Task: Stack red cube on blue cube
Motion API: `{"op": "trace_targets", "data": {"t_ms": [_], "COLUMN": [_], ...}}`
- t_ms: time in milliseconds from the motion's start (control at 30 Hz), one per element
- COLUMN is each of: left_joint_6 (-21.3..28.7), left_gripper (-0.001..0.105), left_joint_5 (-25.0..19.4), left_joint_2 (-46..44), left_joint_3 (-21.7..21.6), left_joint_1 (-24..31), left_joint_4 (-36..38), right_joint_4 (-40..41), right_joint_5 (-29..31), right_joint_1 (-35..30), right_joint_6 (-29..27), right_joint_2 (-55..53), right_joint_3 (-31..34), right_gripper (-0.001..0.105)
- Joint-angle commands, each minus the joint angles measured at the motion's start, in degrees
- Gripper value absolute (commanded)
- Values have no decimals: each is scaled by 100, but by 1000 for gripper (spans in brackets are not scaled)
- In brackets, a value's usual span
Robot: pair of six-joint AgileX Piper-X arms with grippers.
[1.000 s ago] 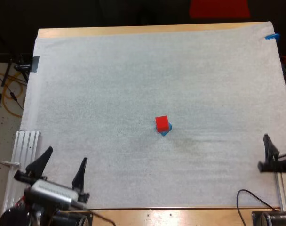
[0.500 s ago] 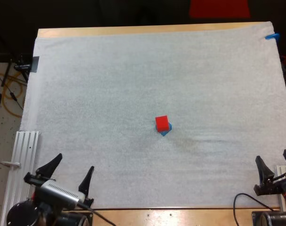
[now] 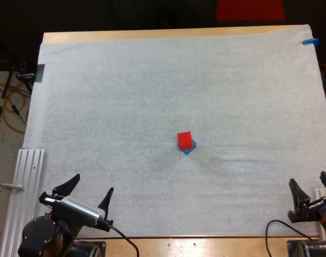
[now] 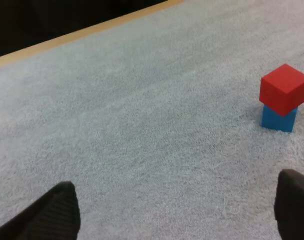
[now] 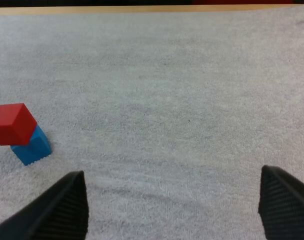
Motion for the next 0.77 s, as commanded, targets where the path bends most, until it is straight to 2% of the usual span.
{"op": "trace_targets", "data": {"t_ms": [0,267,367,533,633,733], "left_joint_6": [-25,-25,-25,-25,-25,-25], "left_gripper": [76,76,76,76,76,76], "left_joint_5": [36,36,36,36,36,36], "left_joint_2": [-786,-786,-786,-786,-786,-786], "left_joint_3": [-14,-14,-14,-14,-14,-14], "left_joint_1": [10,132,391,1244,1530,1563], "left_joint_4": [-75,-75,-75,-75,-75,-75], "right_joint_4": [10,10,10,10,10,10], "right_joint_5": [-52,-52,-52,-52,-52,-52], "right_joint_1": [7,7,7,7,7,7], "right_joint_6": [27,27,27,27,27,27], "right_joint_2": [-248,-248,-248,-248,-248,-248], "right_joint_3": [-20,-20,-20,-20,-20,-20], "right_gripper": [69,69,69,69,69,69]}}
